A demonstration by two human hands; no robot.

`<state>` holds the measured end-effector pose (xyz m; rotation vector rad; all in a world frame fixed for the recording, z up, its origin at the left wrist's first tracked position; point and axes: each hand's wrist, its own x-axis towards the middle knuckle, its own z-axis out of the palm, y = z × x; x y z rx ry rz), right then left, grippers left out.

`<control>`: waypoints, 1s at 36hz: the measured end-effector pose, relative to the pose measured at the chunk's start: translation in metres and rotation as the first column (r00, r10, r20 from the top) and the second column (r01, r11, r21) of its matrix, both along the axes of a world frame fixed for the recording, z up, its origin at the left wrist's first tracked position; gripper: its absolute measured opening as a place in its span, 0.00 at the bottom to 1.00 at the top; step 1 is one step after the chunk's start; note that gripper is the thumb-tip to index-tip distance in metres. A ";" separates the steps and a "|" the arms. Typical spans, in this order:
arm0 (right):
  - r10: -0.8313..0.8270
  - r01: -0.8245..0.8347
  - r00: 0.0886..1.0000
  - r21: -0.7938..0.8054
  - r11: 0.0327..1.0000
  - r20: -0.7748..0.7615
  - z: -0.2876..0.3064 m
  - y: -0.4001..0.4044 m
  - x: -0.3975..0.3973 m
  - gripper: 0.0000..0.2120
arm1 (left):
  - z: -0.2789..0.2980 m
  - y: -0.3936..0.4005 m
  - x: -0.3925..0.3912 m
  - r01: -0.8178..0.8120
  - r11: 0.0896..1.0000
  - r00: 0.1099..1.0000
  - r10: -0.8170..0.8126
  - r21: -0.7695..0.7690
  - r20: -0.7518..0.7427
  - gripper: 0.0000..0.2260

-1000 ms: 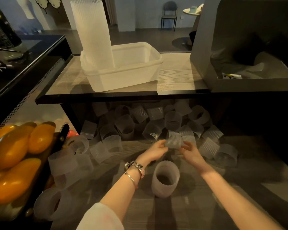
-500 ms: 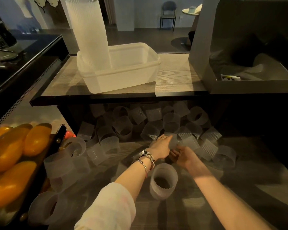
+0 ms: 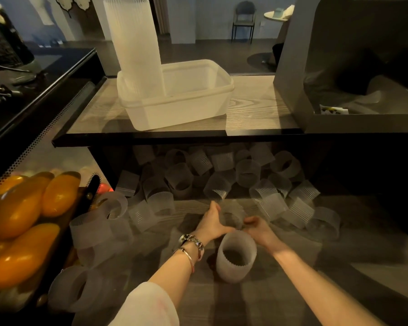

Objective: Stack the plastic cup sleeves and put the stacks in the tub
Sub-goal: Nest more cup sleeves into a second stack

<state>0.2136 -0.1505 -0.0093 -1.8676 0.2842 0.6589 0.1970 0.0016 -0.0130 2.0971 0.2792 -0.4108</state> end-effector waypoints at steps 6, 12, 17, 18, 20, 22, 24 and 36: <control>0.105 -0.117 0.991 0.151 0.982 0.083 0.000 -0.003 -0.008 0.20 | -0.010 0.006 -0.010 0.013 0.998 0.996 -0.018 -0.067 -0.083 0.41; 0.214 -0.235 0.952 0.077 0.969 0.217 0.012 0.001 -0.010 0.28 | -0.021 0.011 -0.017 -0.047 0.996 0.998 0.044 -0.080 -0.035 0.32; 0.269 -0.292 0.910 0.027 0.956 0.317 0.030 0.002 -0.006 0.31 | -0.007 0.021 -0.023 -0.101 0.980 0.992 0.111 -0.170 0.052 0.26; 0.271 -0.295 0.905 0.026 0.955 0.327 0.034 0.002 -0.006 0.31 | -0.001 0.024 -0.024 -0.106 0.976 0.991 0.121 -0.191 0.064 0.27; 0.254 -0.285 0.904 0.043 0.957 0.345 0.046 0.002 -0.008 0.28 | 0.013 0.028 -0.028 -0.105 0.967 0.987 0.131 -0.232 0.097 0.27; 0.219 -0.274 0.905 0.106 0.956 0.366 0.057 0.001 -0.012 0.26 | 0.031 0.031 -0.034 -0.094 0.959 0.980 0.137 -0.269 0.147 0.23; 0.164 -0.250 0.915 0.200 0.947 0.368 0.064 0.000 -0.017 0.26 | 0.050 0.031 -0.042 -0.080 0.957 0.971 0.138 -0.280 0.197 0.20; 0.102 -0.189 0.909 0.181 0.965 0.404 0.075 -0.014 -0.057 0.25 | 0.074 0.010 -0.091 -0.095 0.928 0.977 0.157 -0.359 0.147 0.23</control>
